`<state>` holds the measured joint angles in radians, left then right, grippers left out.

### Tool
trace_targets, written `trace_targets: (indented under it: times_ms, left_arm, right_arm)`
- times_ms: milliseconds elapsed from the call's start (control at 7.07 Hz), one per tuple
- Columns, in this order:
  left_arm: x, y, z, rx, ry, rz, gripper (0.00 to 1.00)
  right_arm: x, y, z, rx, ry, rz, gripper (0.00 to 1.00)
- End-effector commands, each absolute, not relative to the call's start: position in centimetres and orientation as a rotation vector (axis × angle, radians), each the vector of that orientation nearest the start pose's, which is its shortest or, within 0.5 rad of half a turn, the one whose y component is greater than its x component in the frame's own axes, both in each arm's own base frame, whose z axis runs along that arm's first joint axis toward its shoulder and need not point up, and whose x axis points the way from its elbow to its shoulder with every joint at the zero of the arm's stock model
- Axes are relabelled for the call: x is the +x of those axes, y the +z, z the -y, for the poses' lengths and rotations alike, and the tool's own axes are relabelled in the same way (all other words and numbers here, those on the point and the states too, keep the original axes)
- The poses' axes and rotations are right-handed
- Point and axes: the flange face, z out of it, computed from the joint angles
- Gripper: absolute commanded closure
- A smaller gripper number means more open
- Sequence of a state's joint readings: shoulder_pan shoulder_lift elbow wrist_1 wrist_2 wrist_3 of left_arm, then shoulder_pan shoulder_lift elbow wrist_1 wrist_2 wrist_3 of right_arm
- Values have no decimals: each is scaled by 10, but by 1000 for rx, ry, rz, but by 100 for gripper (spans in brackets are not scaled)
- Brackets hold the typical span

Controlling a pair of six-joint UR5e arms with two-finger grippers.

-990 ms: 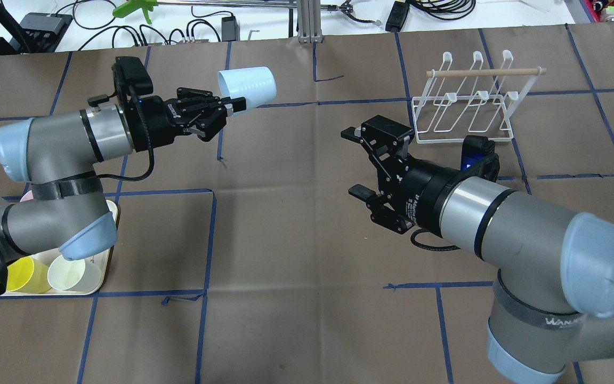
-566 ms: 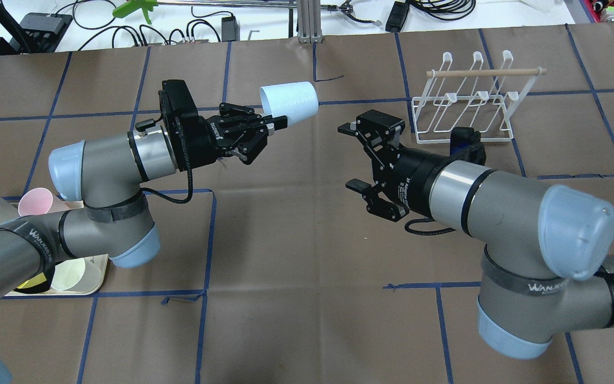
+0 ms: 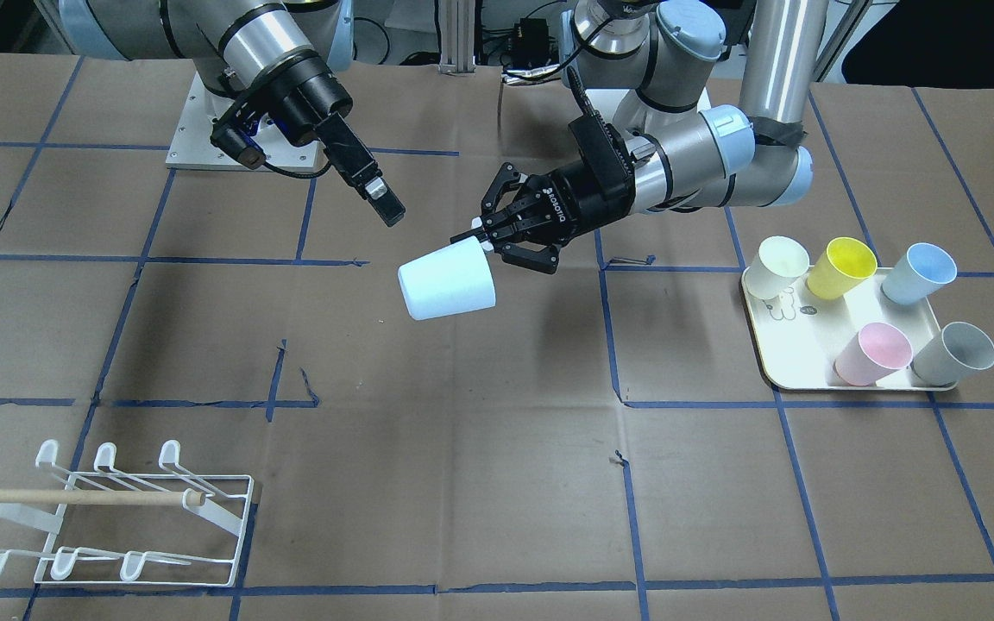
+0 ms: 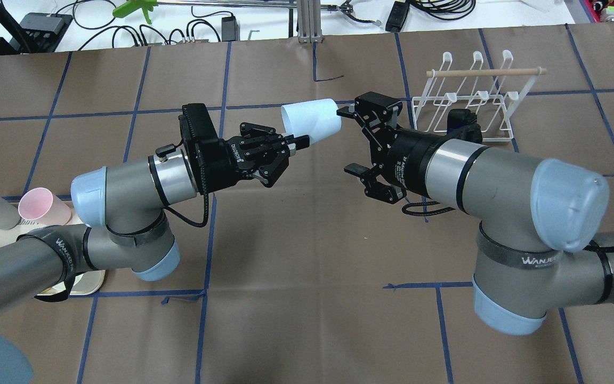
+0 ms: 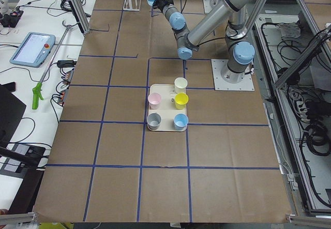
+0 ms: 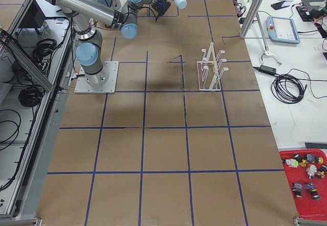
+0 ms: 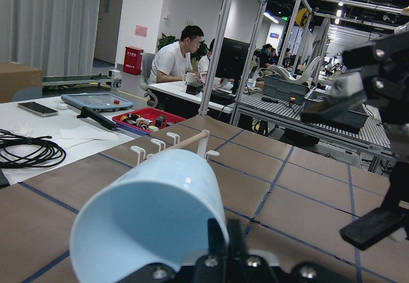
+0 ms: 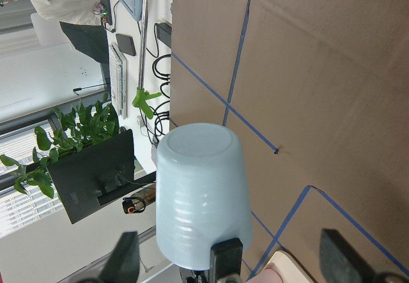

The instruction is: Transfer IKEA cup to right arm and place on rack

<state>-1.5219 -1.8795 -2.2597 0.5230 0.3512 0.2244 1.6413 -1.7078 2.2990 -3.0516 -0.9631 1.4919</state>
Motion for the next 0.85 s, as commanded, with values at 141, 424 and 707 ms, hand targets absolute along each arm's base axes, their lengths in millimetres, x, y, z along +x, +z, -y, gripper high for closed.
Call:
trace_targets:
  times_ms: [141,424,707]
  left_arm:
    - [-207,312,427,-897,1223,1672,97]
    - [-207,313,427,-892,1224,1675,96]
    - [-207,313,427,-892,1224,1675,96]
  right_arm:
    - [219,380,403,1156,-223,-1808,1]
    - [221,385,411,1149,-231,-1807,1]
    - [223,381,418,1157,-230,-1813,1]
